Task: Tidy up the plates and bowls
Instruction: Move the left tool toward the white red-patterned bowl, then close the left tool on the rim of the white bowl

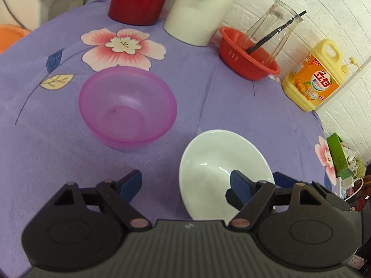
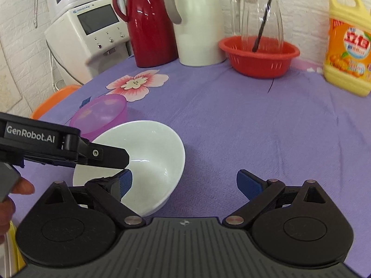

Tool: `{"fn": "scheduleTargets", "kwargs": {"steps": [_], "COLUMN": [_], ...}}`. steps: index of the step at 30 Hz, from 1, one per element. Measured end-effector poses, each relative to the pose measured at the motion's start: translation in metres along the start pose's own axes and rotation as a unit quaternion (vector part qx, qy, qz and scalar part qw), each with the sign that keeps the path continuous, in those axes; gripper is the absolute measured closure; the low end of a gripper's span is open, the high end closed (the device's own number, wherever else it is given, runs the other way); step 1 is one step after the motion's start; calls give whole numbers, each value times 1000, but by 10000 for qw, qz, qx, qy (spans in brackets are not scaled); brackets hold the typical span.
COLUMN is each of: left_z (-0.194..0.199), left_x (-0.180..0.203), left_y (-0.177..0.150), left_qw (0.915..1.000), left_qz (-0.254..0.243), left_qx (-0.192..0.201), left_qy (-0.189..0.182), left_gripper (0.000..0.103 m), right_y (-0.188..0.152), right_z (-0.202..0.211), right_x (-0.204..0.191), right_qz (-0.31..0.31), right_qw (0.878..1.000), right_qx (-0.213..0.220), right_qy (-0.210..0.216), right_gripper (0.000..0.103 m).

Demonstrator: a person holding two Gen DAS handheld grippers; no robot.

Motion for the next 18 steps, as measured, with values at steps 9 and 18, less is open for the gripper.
{"fn": "scheduleTargets", "kwargs": {"steps": [9,18], "left_z": [-11,-15], "left_x": [6,12], "left_y": [-2,-7], "left_qw": [9996,9998], "left_qz": [-212,-68], "left_qx": [-168,-60], "left_qy": [-5,-190], "left_gripper": [25,58], "right_y": [-4,-7], "right_z": [-12,-7], "right_x": [-2,-15], "right_qz": [183,471], "right_qw": [9998,9987], "right_qx": [28,1], "right_qy": [-93,187], "right_gripper": [0,11]}}
Point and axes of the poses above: each gripper's, at about its wrist camera, not at the fingertips, and z roughly against the way its jaws point, x to its right, y to its top, the point moved 3 cm from there along -z, roughly the way its jaws point, and after that the axes turned 5 degrees about -z, right-handed, at the moved point
